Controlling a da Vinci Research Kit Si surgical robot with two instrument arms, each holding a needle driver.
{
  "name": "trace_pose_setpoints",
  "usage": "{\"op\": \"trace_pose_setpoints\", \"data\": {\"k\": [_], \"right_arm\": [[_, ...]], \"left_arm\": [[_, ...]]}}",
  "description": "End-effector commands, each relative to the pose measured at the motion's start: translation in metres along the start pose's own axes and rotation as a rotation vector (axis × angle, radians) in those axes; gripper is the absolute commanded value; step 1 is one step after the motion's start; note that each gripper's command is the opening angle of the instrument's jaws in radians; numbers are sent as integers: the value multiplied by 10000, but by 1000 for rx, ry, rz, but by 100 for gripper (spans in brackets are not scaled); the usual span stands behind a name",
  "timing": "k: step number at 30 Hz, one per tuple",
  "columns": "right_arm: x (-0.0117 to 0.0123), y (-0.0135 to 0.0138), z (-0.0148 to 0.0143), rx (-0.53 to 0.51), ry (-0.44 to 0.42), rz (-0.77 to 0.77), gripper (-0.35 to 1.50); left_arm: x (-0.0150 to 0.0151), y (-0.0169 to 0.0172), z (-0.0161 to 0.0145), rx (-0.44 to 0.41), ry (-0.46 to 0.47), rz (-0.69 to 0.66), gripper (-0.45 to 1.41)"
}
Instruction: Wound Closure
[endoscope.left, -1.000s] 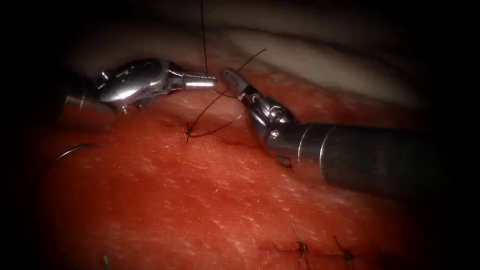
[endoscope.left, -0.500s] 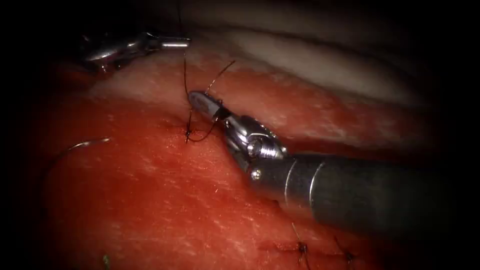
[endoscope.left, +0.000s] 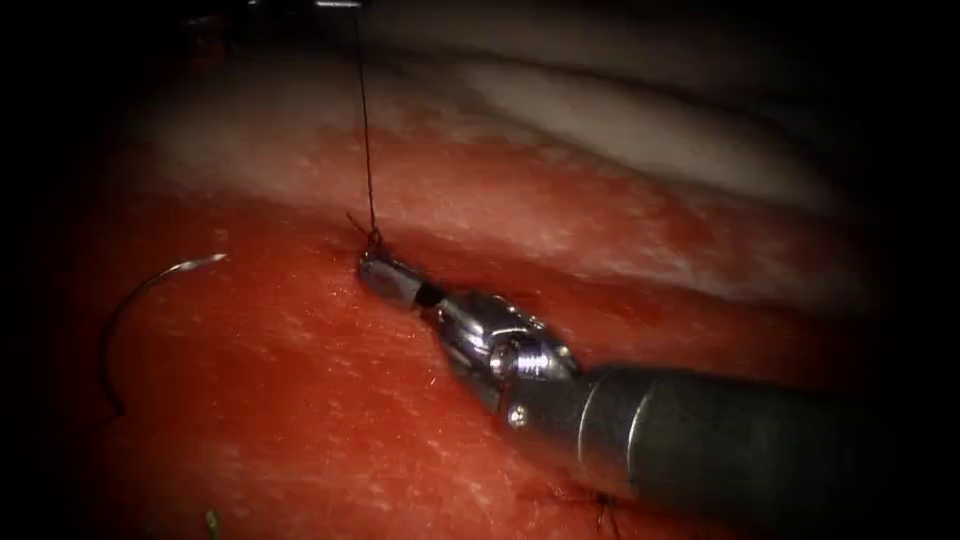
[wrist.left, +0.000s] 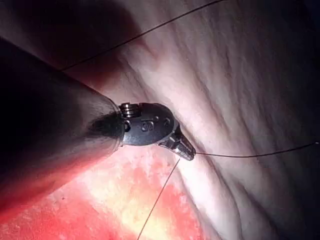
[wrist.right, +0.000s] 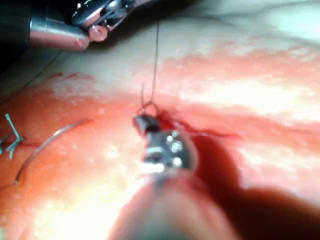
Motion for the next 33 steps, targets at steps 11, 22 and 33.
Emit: {"op": "trace_pose_setpoints", "data": {"k": [11,22,33], "right_arm": [[11,1,2,140,-114,-833,-35],[-2,1,14,363,-79,-1149,-35],[-19,-14,6,505,-41,-1286,-35]], "left_arm": [[-26,-37,2,45,-42,34,-35],[-32,-67,-2,133,-132,70,-35],[-32,-67,-1,145,-184,120,-35]]}}
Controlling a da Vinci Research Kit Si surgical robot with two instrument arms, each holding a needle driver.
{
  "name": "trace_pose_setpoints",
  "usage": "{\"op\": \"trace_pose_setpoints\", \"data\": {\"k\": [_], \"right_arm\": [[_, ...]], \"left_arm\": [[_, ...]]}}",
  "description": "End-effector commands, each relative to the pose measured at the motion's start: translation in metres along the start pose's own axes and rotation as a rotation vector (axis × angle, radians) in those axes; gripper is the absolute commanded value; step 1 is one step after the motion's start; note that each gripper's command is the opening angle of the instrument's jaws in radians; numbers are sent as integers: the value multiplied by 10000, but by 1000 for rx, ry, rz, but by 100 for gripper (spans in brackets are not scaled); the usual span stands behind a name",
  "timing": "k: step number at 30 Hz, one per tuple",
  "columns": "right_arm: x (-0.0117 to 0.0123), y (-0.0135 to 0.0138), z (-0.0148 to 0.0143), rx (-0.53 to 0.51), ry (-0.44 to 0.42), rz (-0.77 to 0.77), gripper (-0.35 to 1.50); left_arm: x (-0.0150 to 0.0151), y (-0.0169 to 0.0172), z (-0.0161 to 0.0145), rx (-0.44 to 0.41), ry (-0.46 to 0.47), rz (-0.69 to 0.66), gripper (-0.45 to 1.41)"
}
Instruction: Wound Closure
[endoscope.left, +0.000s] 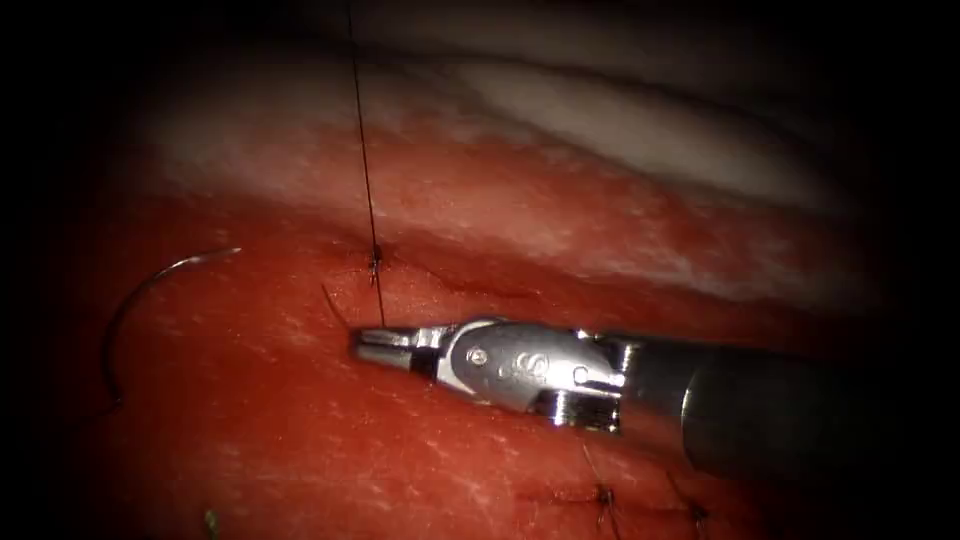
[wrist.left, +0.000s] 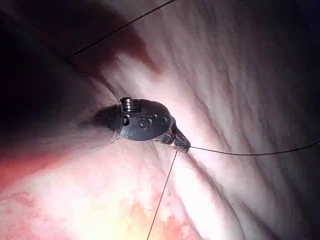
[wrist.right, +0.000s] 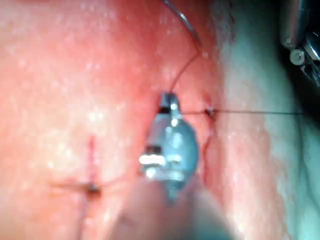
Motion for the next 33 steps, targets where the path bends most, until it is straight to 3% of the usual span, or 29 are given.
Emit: {"op": "trace_pose_setpoints", "data": {"k": [1,7,15,28,30,32,33], "right_arm": [[1,5,11,-8,-1,-1,-35],[2,-5,11,-5,4,-4,-35],[16,-38,5,27,-11,-11,-35],[17,-38,5,23,-32,-10,-35],[23,-30,6,-19,-45,46,-35],[29,-23,5,-90,-53,84,76],[33,-20,4,-117,-54,112,103]], "left_arm": [[-4,-1,7,10,-15,24,-35],[-2,-2,12,50,-62,88,-35],[-7,-1,25,78,-107,117,-35],[4,-5,25,93,-111,130,-35],[3,-4,26,74,-111,136,-35],[4,0,25,45,-102,120,-35],[6,3,23,38,-92,112,-35]]}}
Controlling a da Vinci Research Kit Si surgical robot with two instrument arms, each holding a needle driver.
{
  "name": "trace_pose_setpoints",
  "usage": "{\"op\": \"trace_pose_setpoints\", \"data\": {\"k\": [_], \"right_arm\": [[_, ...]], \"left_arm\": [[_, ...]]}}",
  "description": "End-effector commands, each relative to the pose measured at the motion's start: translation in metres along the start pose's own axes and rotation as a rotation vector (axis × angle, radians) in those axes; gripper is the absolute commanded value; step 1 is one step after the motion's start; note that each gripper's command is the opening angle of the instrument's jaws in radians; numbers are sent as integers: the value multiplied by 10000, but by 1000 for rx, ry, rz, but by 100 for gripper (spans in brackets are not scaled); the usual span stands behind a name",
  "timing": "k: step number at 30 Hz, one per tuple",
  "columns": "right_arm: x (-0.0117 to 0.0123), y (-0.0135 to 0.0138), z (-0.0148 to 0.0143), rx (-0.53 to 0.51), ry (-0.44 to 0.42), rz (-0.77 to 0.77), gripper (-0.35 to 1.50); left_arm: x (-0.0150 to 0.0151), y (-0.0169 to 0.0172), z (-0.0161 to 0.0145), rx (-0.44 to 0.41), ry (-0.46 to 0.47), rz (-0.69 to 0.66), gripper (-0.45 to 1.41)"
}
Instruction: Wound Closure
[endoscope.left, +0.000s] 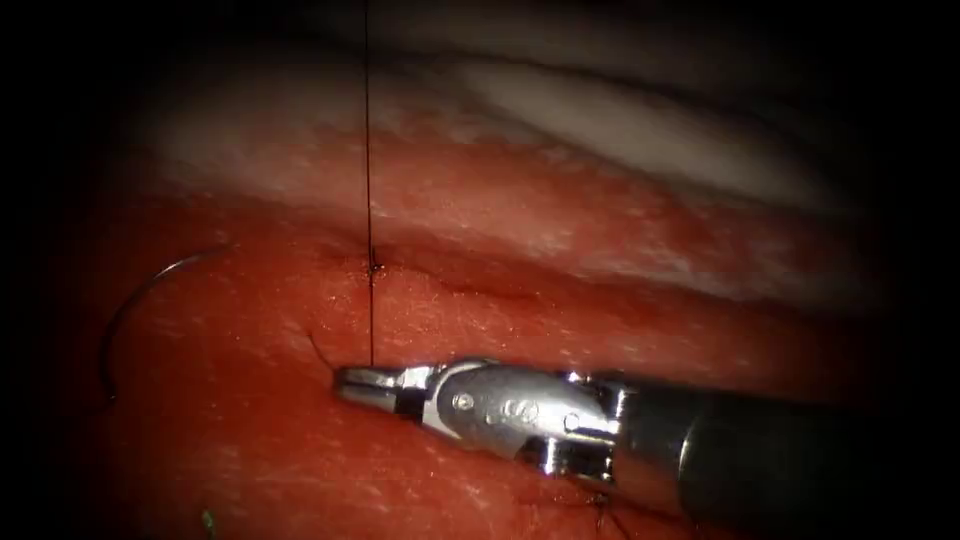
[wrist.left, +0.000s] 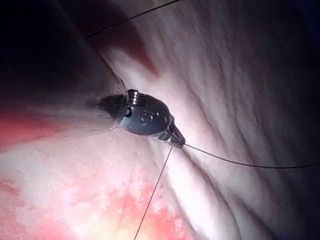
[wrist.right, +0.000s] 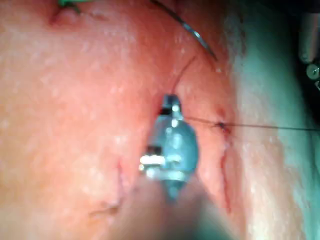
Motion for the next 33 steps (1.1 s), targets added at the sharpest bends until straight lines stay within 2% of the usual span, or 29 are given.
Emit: {"op": "trace_pose_setpoints", "data": {"k": [1,3,7,8,12,14,15,18,21,23,28,29,33], "right_arm": [[8,6,9,-27,4,39,120],[19,13,5,-47,-6,76,130],[30,32,-14,-94,-30,94,130],[32,40,-25,-115,-38,142,130],[34,58,-37,-166,-47,289,121],[34,63,-38,-203,-53,358,118],[32,68,-31,-237,-86,425,113],[26,74,-15,-217,-109,529,106],[17,77,1,-204,-104,596,116],[8,82,15,-157,-90,633,113],[-2,94,30,-147,-79,673,123],[-5,100,34,-142,-77,678,130],[-4,104,24,-113,-79,678,141]], "left_arm": [[1,5,3,-20,18,-10,-35],[15,17,-5,-38,52,-34,-35],[61,43,-28,-73,139,-90,-35],[82,53,-39,-81,170,-110,-35],[121,74,-58,-104,224,-109,-35],[139,83,-66,-109,243,-105,-35],[158,91,-74,-116,248,-96,-35],[181,102,-84,-133,260,-84,-35],[197,110,-93,-148,266,-88,-35],[206,115,-99,-157,270,-91,-35],[212,118,-105,-163,271,-92,-35],[215,120,-110,-167,272,-90,-35],[224,125,-115,-171,274,-93,-35]]}}
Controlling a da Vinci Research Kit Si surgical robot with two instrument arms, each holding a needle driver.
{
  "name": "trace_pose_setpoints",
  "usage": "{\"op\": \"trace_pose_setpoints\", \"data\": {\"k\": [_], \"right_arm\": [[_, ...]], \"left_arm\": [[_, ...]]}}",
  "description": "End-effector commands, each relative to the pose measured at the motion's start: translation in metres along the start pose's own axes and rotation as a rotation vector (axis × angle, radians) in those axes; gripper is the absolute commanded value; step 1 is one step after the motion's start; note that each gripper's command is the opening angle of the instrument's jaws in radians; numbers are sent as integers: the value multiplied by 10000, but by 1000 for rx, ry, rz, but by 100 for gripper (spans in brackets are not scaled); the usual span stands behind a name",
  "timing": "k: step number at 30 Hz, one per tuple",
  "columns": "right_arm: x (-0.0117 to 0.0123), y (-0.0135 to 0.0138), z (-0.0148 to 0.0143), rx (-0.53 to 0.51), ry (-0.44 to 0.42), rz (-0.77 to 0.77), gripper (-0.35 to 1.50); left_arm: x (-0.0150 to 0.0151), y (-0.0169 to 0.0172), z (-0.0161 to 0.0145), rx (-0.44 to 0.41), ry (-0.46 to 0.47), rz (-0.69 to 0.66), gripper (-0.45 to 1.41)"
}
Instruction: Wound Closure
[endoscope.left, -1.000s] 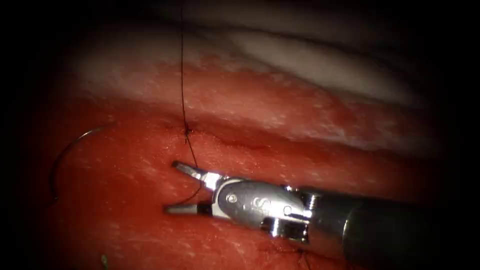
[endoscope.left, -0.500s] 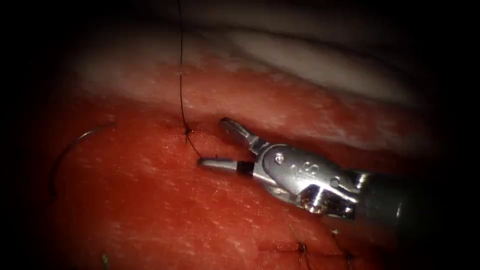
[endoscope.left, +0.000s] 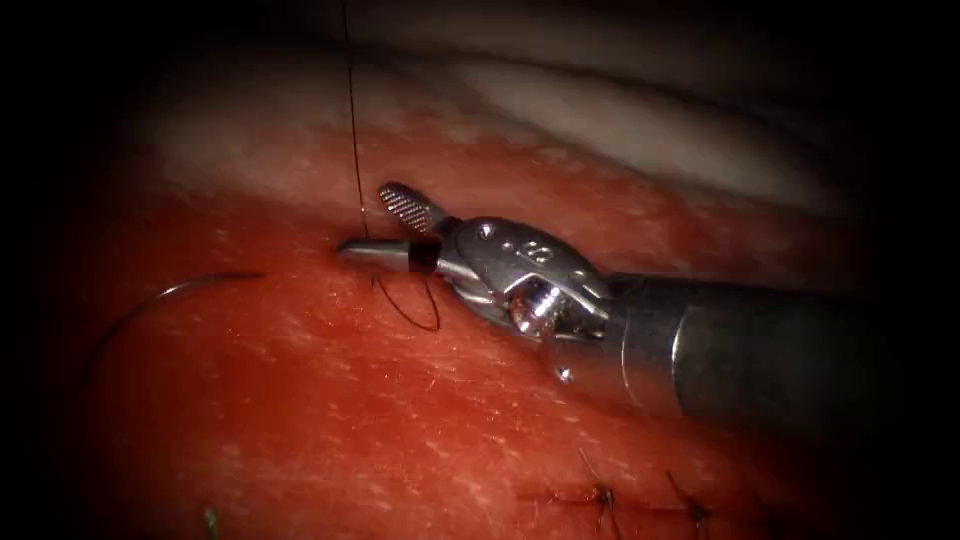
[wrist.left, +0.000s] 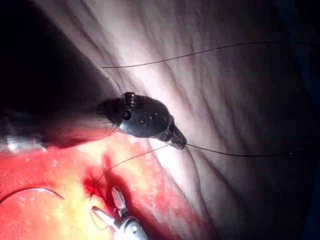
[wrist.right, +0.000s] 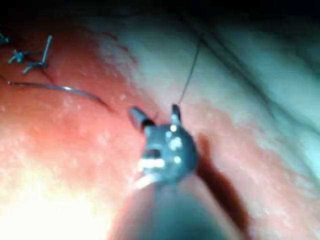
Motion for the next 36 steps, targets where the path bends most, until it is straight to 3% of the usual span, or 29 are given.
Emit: {"op": "trace_pose_setpoints", "data": {"k": [1,6,12,16,29,36], "right_arm": [[6,0,0,8,1,-2,140],[23,3,-11,9,1,-2,138],[80,10,-19,45,11,-7,141],[88,10,-17,50,11,-7,136],[10,11,36,111,13,3,135],[-5,18,62,97,27,4,141]], "left_arm": [[-3,0,5,-3,2,-2,-35],[17,9,6,-21,14,4,-35],[29,22,8,-31,20,5,-35],[31,26,9,-36,22,4,-35],[47,37,13,-45,29,10,-35],[46,39,14,-47,29,11,-35]]}}
